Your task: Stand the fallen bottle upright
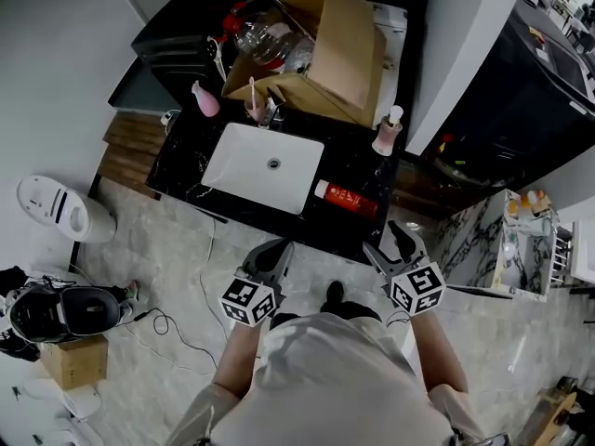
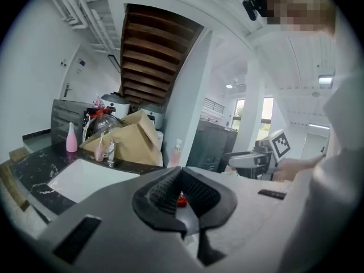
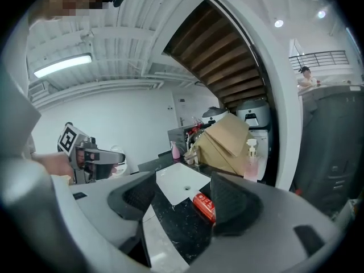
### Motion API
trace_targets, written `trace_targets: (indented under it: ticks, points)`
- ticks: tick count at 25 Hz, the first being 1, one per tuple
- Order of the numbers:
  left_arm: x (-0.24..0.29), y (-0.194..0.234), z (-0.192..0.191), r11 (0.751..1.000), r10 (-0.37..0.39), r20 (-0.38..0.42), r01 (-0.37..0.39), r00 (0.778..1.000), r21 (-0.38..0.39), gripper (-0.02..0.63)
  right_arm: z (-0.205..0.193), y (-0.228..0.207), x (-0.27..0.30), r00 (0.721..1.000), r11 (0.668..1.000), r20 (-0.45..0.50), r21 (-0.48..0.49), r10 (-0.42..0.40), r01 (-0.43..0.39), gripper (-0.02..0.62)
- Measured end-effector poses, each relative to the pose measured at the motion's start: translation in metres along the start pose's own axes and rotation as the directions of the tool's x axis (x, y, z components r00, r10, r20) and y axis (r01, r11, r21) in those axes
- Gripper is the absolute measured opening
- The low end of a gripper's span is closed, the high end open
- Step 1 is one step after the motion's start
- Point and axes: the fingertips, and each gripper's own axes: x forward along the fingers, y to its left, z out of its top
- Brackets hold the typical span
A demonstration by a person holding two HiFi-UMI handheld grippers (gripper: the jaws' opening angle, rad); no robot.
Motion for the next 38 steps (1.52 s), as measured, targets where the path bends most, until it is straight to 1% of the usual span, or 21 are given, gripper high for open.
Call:
trace_targets:
  ticks: [7,13,20,24,28,33,38]
  points:
    - [0.033,0.002,0.004,0.999,0.033,0.001,-0.033,0.999,-0.033,0.008,-0.001,-0.031,0.02,0.998,0.998,-0.014,0.005,0.056,-0.056,0.298]
    - [0.039,0.005,-0.001,0.997,0.056,-0.018,-0.057,0.998,-0.052,0.008,-0.003,-0.039,0.03,0.996,0.996,-0.03,0.007,0.085,-0.085,0.297]
    - [0.043,0.016,0.005,0.996,0.062,-0.015,-0.062,0.998,-0.063,0.008,0.004,-0.043,0.039,0.996,0.997,-0.039,0.004,0.078,-0.077,0.298]
    - [0.047,0.027,0.004,0.997,0.049,-0.02,-0.05,0.999,-0.065,0.008,0.003,-0.043,0.049,0.997,0.998,-0.049,0.001,0.066,-0.066,0.297]
    - [0.052,0.043,0.0,0.997,0.029,-0.027,-0.03,0.999,-0.071,0.008,0.007,-0.04,0.06,0.998,0.999,-0.042,-0.021,0.042,-0.043,0.298]
    - [0.062,0.059,0.004,0.999,-0.017,-0.042,0.014,0.999,-0.048,0.008,0.008,-0.033,0.077,0.997,0.998,-0.076,-0.062,0.029,-0.034,0.297]
    - [0.071,0.074,0.007,0.997,-0.064,-0.045,0.062,0.997,-0.048,0.008,0.014,-0.033,0.098,0.997,0.997,-0.075,-0.076,0.0,-0.006,0.298]
